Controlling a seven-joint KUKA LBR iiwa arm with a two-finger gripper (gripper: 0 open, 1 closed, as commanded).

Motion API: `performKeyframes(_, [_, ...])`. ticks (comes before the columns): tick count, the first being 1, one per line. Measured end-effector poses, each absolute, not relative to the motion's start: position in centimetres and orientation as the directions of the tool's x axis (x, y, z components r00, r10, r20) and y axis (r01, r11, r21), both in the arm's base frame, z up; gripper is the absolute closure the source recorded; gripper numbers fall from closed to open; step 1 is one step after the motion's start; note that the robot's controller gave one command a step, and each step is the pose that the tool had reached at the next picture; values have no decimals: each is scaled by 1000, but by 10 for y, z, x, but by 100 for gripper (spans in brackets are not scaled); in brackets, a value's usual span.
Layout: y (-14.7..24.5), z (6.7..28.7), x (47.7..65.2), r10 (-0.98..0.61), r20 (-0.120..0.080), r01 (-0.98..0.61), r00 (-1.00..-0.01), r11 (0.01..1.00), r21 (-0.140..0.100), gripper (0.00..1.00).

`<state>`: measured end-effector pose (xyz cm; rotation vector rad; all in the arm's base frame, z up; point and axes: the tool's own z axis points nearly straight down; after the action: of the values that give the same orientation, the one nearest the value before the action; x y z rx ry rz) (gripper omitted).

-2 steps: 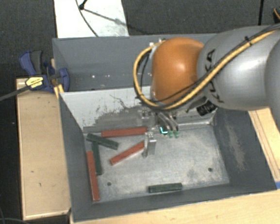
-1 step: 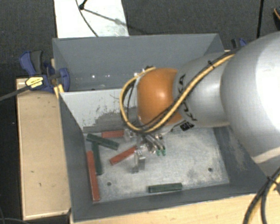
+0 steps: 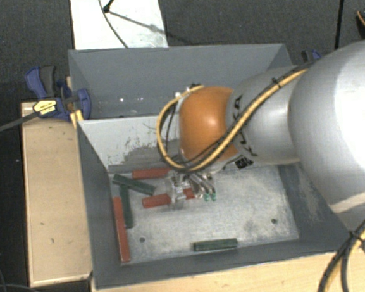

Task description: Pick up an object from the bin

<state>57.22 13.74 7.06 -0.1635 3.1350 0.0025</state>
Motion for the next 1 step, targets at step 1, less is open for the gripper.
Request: performKeyframes(1, [98,199,589,-115,-12,-115,-993,993,-1,100])
